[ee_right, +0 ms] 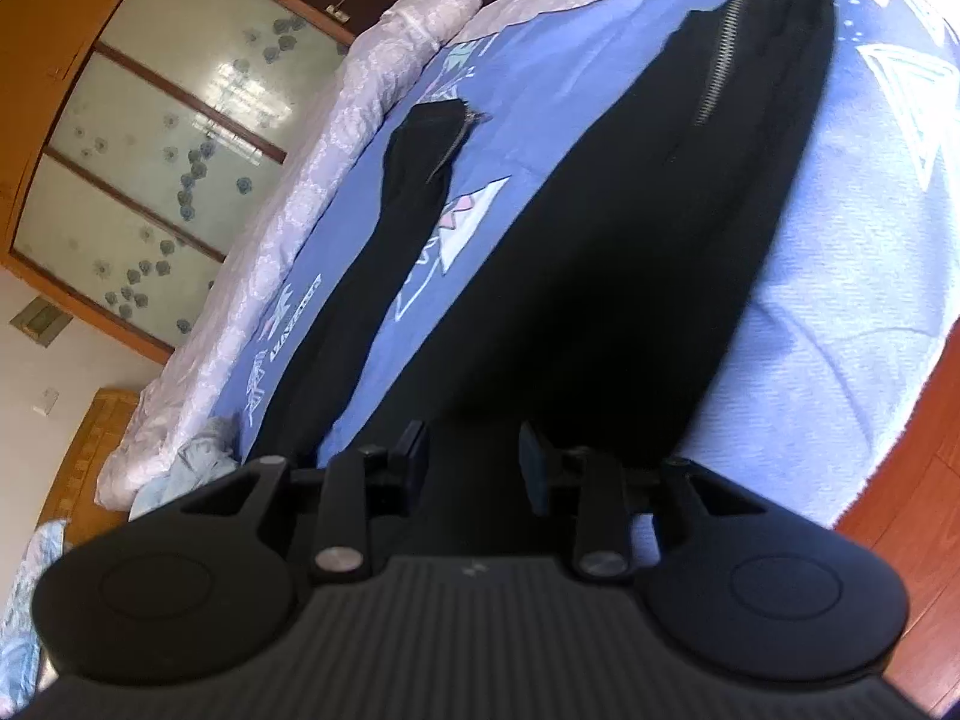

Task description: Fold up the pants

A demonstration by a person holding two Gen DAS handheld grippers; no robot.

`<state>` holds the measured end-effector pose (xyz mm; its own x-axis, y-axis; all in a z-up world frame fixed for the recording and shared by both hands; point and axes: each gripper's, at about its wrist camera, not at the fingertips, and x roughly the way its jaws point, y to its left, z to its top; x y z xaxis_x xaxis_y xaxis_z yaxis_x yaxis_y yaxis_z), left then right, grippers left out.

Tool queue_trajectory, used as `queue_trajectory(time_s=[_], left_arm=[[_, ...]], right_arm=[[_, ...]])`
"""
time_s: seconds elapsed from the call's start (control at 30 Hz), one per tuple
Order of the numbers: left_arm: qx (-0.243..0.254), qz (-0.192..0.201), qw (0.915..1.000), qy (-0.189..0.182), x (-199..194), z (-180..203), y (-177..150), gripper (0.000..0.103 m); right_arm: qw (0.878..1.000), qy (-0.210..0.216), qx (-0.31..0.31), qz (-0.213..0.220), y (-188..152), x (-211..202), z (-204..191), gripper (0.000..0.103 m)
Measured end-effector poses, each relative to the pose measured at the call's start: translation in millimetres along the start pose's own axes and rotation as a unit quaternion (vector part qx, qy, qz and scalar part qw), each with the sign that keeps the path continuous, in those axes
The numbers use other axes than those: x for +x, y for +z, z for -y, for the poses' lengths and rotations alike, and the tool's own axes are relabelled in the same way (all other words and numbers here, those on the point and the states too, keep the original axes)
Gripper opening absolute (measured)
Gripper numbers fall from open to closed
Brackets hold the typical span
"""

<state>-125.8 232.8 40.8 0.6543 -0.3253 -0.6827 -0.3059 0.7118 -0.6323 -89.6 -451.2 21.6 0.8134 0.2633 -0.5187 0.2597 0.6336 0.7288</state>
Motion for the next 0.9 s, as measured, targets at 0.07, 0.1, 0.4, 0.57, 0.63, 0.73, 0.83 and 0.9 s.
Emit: queue_trajectory(time_s=[0.07, 0.1, 0.4, 0.57, 0.63, 0.73, 0.83, 0.9], left_arm=[[-0.017, -0.014, 0.9993, 0.028, 6.5, -11.7, 3.0, 0.013], [-0.033, -0.034, 0.9980, 0.042, 15.9, -20.0, 0.9, 0.013], [-0.063, -0.098, 0.9909, 0.067, 21.0, -37.8, 5.5, 0.040], [-0.020, -0.041, 0.9980, 0.043, -19.8, -17.8, 37.9, 0.042], [0.017, -0.009, 0.9977, 0.065, -17.9, -0.6, 63.2, 0.050], [0.087, 0.026, 0.9904, 0.105, 6.4, 32.0, 102.3, 0.058], [0.126, 0.049, 0.9789, 0.154, 49.4, 59.9, 136.7, 0.068], [0.122, 0.055, 0.9763, 0.170, 79.5, 68.2, 161.6, 0.071]], right_arm=[[1.000, -0.008, -0.004, -0.013, -3.0, 9.7, -0.1, 0.037], [1.000, -0.016, -0.001, -0.024, -4.5, 16.2, 1.7, 0.036], [1.000, -0.003, 0.005, -0.029, 2.6, 4.2, 3.4, 0.037], [0.999, 0.027, -0.018, 0.013, 30.2, -8.3, -16.4, 0.037], [0.999, 0.028, -0.029, 0.026, 48.3, -2.8, -24.7, 0.037], [0.998, 0.012, -0.047, 0.034, 76.1, 17.1, -42.4, 0.037], [0.995, -0.003, -0.091, 0.041, 106.7, 43.5, -66.2, 0.038], [0.994, -0.012, -0.098, 0.041, 127.8, 64.2, -77.1, 0.038]])
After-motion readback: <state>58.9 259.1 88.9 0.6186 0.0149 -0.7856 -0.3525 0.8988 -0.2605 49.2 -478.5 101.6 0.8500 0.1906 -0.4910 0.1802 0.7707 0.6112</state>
